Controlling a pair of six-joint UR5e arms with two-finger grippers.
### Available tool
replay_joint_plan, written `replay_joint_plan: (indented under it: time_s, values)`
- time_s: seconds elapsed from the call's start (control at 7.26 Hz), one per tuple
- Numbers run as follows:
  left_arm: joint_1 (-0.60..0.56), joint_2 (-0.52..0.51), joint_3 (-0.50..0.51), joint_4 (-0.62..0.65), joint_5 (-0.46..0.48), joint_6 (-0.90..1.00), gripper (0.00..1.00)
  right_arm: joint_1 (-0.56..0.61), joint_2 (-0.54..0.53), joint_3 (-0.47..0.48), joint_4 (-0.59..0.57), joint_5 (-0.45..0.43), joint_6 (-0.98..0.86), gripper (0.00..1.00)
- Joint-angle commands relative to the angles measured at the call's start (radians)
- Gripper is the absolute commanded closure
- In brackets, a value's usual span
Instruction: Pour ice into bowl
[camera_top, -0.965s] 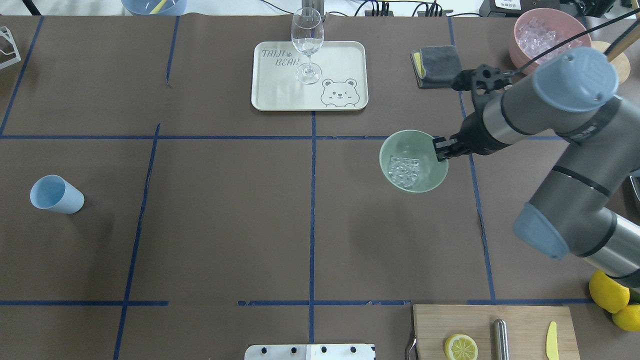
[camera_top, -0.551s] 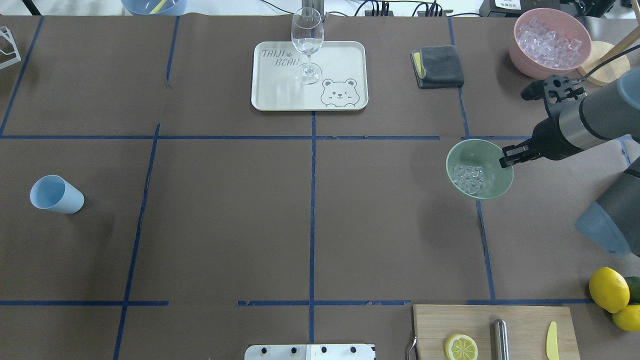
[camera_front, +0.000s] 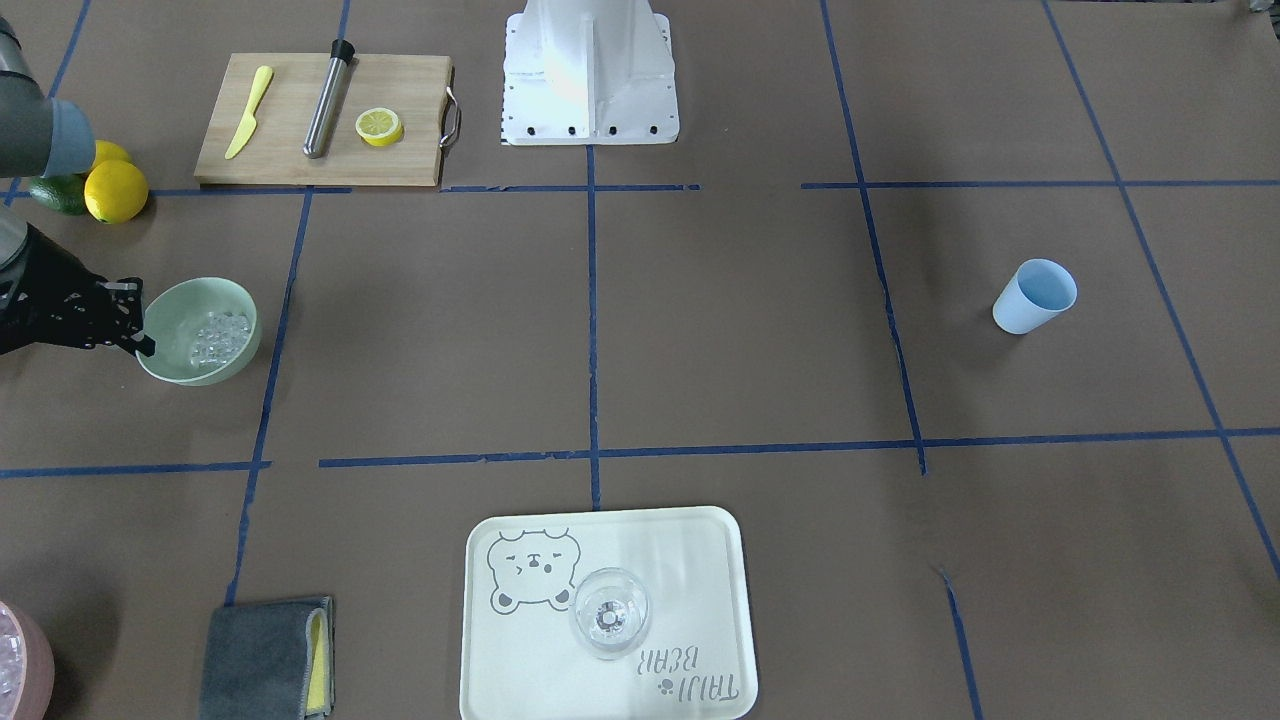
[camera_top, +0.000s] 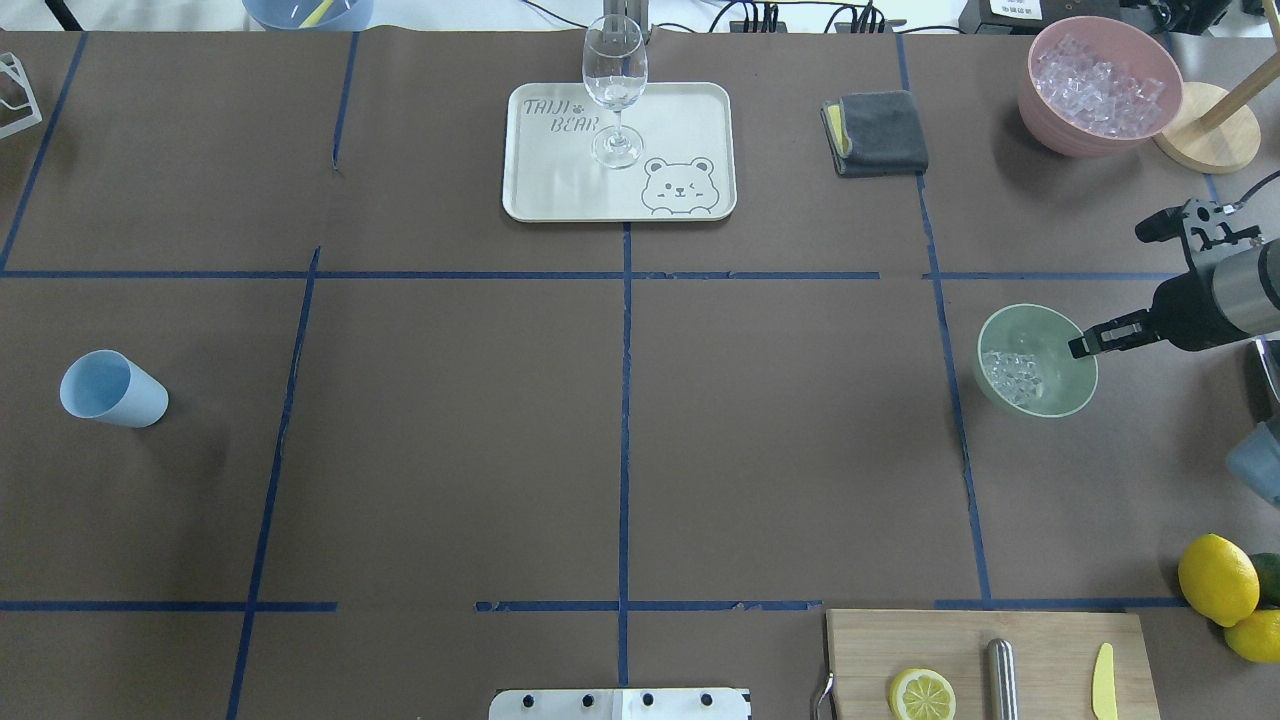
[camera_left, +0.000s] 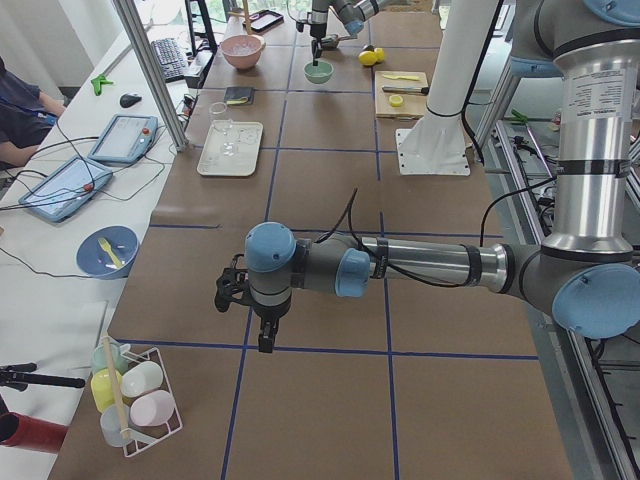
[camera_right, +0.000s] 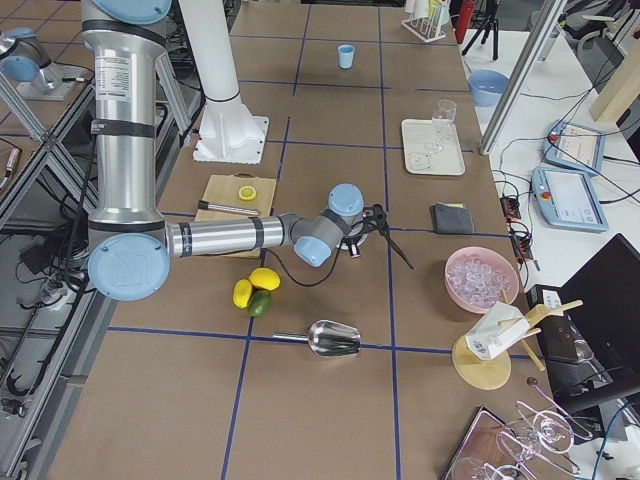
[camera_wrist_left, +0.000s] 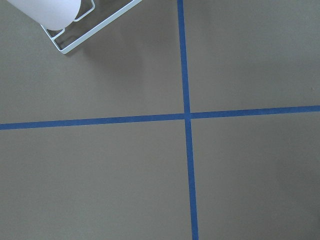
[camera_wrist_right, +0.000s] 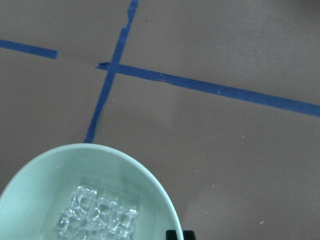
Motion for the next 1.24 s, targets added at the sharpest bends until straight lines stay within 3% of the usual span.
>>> replay_joint_plan:
  time_s: [0.0, 0.14, 0.28, 0.41, 0.96, 1.1]
  values:
    - [0.0, 0.0, 0.0, -0.001, 0.0, 0.001, 0.0, 0.034, -0.033, -0.066, 0.091, 0.045, -0.002, 1.0]
    - [0.0, -0.001, 0.0, -0.001, 0.0, 0.001, 0.0, 0.034, -0.053, -0.066, 0.091, 0.041, -0.004, 1.0]
    - [0.0, 0.0, 0.0, -0.001, 0.0, 0.001, 0.0, 0.034, -0.061, -0.062, 0.091, 0.033, -0.004, 0.86]
    - [0.0, 0.0, 0.0, -0.001, 0.0, 0.001, 0.0, 0.033, -0.06, -0.06, 0.091, 0.015, -0.004, 0.01]
    - [0.0, -0.001, 0.0, -0.001, 0.0, 0.001, 0.0, 0.125, -0.057, -0.06, 0.047, 0.015, -0.051, 0.0]
    - [0.0, 0.0, 0.002, -0.002, 0.0, 0.001, 0.0, 0.186, -0.055, -0.052, -0.039, 0.025, -0.162, 0.0]
